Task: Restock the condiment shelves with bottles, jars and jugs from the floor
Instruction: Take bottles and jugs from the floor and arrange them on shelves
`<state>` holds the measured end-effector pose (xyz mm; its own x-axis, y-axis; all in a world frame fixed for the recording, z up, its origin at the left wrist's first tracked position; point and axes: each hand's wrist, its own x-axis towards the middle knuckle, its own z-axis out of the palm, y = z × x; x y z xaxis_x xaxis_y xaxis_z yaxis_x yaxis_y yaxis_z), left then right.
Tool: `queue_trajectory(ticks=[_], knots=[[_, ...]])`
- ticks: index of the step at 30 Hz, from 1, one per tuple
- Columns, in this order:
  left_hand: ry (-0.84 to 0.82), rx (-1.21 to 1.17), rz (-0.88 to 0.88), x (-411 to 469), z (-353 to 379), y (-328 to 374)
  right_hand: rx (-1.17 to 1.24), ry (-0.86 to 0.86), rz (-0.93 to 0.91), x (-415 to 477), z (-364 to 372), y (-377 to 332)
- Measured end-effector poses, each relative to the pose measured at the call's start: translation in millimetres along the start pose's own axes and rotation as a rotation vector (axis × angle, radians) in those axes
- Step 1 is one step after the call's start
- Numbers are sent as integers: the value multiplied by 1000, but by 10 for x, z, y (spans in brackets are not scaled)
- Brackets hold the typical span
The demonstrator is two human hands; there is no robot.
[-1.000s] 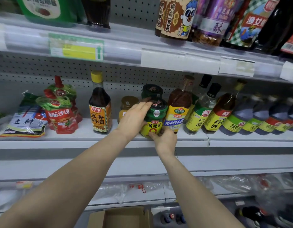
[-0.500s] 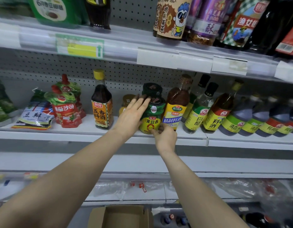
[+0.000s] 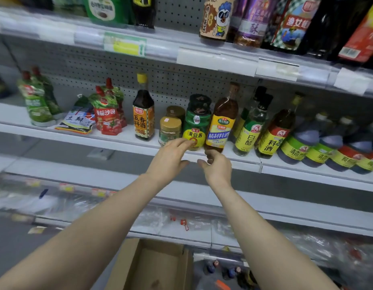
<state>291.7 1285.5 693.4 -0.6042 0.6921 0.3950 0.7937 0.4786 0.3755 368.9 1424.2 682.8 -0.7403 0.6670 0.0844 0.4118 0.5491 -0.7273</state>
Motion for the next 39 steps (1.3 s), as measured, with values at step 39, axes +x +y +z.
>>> queue_trajectory(ticks=[39], knots=[[-306,-296,-245,-2211,1768,1603,-199,-280,66,-2199,-811,2557]])
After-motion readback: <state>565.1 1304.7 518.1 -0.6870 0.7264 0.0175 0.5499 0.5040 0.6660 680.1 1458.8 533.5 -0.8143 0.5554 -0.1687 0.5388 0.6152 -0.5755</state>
